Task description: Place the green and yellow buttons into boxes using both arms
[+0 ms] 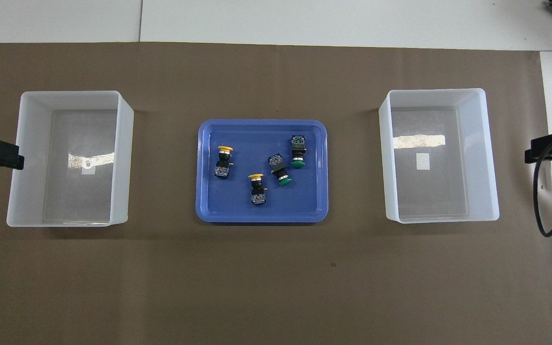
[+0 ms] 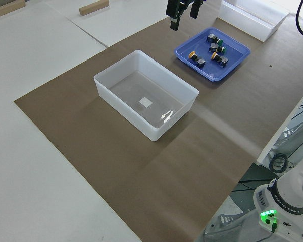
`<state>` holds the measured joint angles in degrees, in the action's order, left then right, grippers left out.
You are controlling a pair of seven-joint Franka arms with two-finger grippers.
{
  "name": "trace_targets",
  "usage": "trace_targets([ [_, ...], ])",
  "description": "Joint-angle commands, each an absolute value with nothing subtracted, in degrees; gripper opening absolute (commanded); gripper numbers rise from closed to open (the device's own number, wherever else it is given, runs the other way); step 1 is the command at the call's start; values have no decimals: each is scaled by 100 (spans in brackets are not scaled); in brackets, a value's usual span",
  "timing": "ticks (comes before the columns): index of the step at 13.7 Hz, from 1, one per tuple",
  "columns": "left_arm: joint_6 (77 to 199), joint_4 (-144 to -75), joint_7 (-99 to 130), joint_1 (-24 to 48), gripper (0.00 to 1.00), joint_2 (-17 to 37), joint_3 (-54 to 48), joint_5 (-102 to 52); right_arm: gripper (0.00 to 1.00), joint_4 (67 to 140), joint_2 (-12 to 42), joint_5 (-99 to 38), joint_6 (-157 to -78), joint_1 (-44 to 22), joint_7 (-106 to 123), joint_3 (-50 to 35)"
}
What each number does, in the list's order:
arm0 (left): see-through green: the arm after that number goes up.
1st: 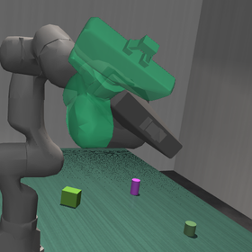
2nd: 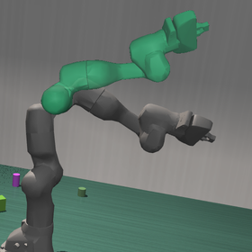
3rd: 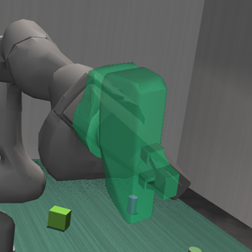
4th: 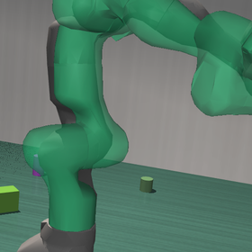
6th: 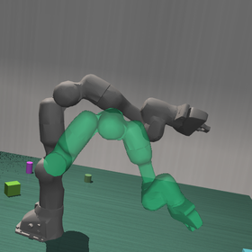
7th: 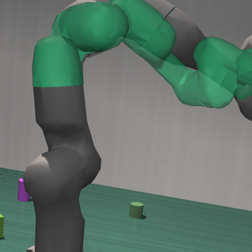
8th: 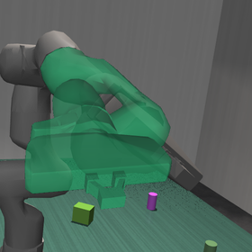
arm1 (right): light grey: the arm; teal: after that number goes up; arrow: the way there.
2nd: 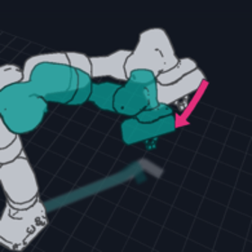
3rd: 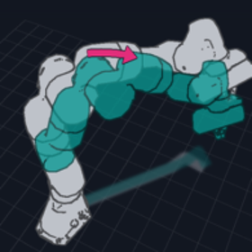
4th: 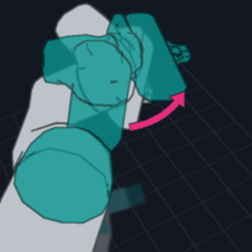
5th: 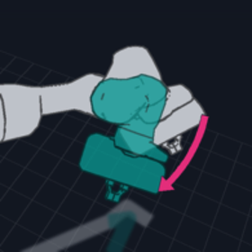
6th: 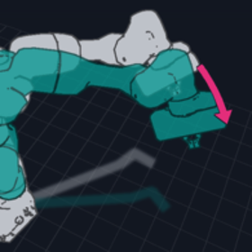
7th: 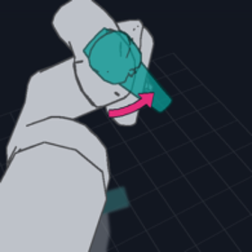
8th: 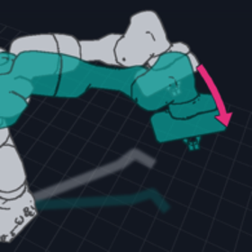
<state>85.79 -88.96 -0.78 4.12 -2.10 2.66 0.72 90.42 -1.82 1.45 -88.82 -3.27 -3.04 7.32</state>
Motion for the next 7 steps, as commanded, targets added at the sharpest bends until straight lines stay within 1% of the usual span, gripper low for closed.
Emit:
trace_targets([
  [1, 8587, -9053, -141, 413, 100, -360, 272, 167, 100, 9185, -316, 114, -8938, -272, -360, 677],
  [7, 8622, -9053, -141, 413, 100, -360, 272, 167, 100, 9220, -334, 114, -8947, -281, -404, 677],
])
